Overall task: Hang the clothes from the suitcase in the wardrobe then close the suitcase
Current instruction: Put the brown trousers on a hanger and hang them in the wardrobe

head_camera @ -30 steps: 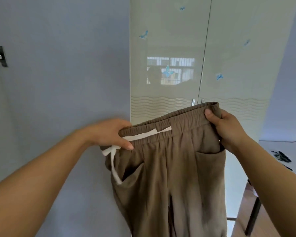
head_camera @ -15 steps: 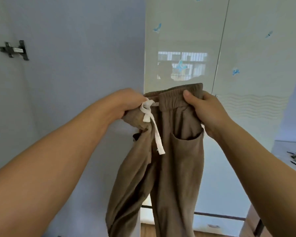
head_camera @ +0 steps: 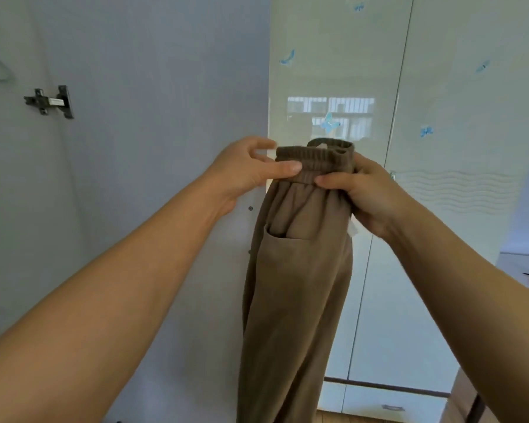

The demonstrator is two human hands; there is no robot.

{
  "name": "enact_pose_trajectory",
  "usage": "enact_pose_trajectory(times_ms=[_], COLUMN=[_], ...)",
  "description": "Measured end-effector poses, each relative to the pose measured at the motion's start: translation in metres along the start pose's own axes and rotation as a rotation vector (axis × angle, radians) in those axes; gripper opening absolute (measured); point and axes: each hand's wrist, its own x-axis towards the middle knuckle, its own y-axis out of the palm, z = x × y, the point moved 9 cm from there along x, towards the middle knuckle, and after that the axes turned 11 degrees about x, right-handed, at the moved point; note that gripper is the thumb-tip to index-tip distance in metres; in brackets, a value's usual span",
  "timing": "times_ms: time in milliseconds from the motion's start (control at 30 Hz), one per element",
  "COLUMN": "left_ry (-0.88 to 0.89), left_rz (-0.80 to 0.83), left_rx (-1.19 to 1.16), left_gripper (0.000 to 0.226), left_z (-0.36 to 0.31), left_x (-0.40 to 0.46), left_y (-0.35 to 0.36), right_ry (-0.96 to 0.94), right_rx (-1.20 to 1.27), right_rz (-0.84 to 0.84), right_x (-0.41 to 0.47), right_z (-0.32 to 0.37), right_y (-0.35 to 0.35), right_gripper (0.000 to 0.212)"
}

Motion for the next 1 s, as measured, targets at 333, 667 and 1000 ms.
enact_pose_trajectory(times_ms=[333, 667, 1000], left_ry=[0.117, 0.138, -0.118], left_rz=[0.089, -0.22, -0.321], left_rx=[-0.245, 0.352, 0.13], left_gripper=[0.05, 0.038, 0.048], left_z=[0.005, 0.002, 0.055], left_x=[-0.01, -0.015, -0.015], left_y=[-0.003, -0.081, -0.232], right_ry=[0.067, -0.152, -0.32], right_rx=[-0.033, -0.187, -0.238], right_rz=[-0.059, -0.015, 0.049], right_x=[-0.009, 0.016, 0.078], right_z=[-0.004, 0.007, 0.004], right_y=[-0.015, 0.053, 0.191], right_gripper=[0.042, 0.037, 0.029])
